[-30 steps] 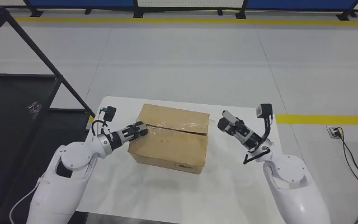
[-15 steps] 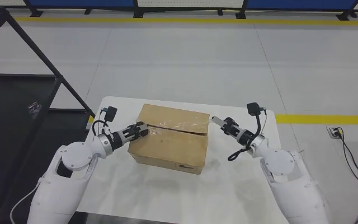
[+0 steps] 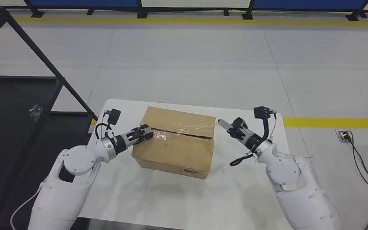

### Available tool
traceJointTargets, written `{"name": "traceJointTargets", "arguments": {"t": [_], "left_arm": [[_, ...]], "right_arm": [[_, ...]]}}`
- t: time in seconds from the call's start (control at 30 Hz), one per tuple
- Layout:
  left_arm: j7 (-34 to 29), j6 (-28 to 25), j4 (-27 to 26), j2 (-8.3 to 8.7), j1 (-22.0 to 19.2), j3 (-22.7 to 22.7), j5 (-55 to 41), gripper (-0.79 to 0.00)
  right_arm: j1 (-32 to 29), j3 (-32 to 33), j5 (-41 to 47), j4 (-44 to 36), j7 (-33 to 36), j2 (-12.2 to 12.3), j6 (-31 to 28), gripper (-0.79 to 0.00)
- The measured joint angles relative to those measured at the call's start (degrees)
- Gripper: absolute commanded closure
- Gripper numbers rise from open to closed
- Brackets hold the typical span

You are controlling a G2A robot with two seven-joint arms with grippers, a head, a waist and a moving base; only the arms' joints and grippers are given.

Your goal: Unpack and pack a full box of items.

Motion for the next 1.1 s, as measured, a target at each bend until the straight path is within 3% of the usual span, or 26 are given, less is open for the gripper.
{"name": "traceJointTargets", "arguments": {"t": [0.07, 0.13, 0.2, 0.23, 0.3, 0.43, 0.6, 0.87, 0.9, 0.93, 0.97, 1.1], "left_arm": [[-0.1, 0.0, 0.0, 0.00, -0.1, 0.1, 0.1, 0.000], [-0.2, 0.1, -0.1, -0.01, -0.2, 0.3, 0.1, 0.000], [-0.2, 0.1, 0.0, -0.02, -0.3, 0.4, 0.1, 0.000], [-0.3, 0.1, 0.0, -0.02, -0.3, 0.4, 0.1, 0.000], [-0.3, 0.1, 0.0, -0.02, -0.4, 0.5, 0.1, 0.000], [-0.4, 0.1, -0.1, -0.01, -0.4, 0.6, 0.2, 0.000], [-0.4, 0.2, -0.3, 0.01, -0.4, 0.7, 0.2, 0.000], [-0.3, 0.1, -0.3, 0.05, -0.6, 0.7, 0.1, 0.000], [-0.3, 0.1, -0.3, 0.06, -0.5, 0.6, 0.1, 0.000], [-0.4, 0.0, -0.2, 0.07, -0.5, 0.6, 0.1, 0.000], [-0.4, -0.1, -0.2, 0.09, -0.5, 0.6, 0.1, 0.000], [-0.3, -0.2, -0.2, 0.13, -0.5, 0.4, 0.1, 0.000]], "right_arm": [[-0.2, -0.3, -4.7, -0.5, 0.8, 0.4, -4.6, -0.785], [0.2, -0.2, -7.0, 0.2, 1.9, 0.7, -8.2, -0.699], [0.8, -0.2, -8.1, 1.1, 2.1, 0.8, -9.6, -0.440], [1.2, -0.5, -9.1, 1.7, 1.8, 0.8, -9.7, -0.385], [1.7, -1.1, -11.2, 2.0, 0.7, 0.8, -8.7, -0.422], [1.9, -2.8, -17.0, 0.9, -2.7, 0.5, -4.2, -0.354], [2.0, -4.0, -19.9, -0.7, -1.9, 0.3, -1.3, -0.268], [1.0, -3.1, -20.8, -2.9, -0.2, 0.6, -0.6, -0.219], [0.8, -3.0, -20.9, -3.1, 0.0, 0.6, -0.5, -0.188], [0.7, -2.9, -21.0, -3.4, 0.2, 0.6, -0.4, -0.031], [0.6, -2.9, -21.0, -3.5, 0.4, 0.7, -0.3, 0.000], [0.6, -2.8, -21.2, -3.5, 0.9, 0.7, 0.2, 0.000]]}}
